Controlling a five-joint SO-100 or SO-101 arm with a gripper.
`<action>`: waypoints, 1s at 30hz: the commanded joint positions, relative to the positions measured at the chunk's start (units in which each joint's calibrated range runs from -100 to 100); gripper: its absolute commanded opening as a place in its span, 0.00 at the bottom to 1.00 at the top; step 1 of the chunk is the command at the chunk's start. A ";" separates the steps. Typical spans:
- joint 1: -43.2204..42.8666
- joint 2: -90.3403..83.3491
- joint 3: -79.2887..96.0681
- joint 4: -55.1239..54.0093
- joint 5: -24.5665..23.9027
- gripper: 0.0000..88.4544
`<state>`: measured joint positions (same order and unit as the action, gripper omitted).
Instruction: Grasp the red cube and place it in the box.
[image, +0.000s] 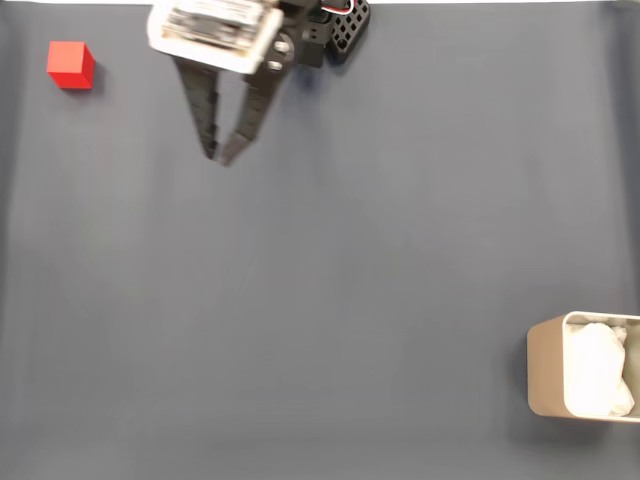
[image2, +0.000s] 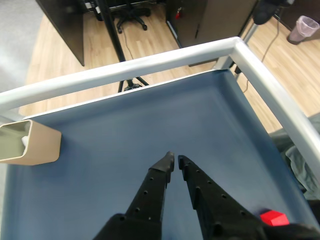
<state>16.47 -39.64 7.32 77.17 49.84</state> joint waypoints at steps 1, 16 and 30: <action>4.27 0.13 -2.40 0.78 -0.54 0.00; 17.48 -0.04 -2.49 3.24 -1.42 0.00; 25.72 0.30 -2.03 3.49 -2.05 0.00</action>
<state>40.73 -39.30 7.14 80.51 48.13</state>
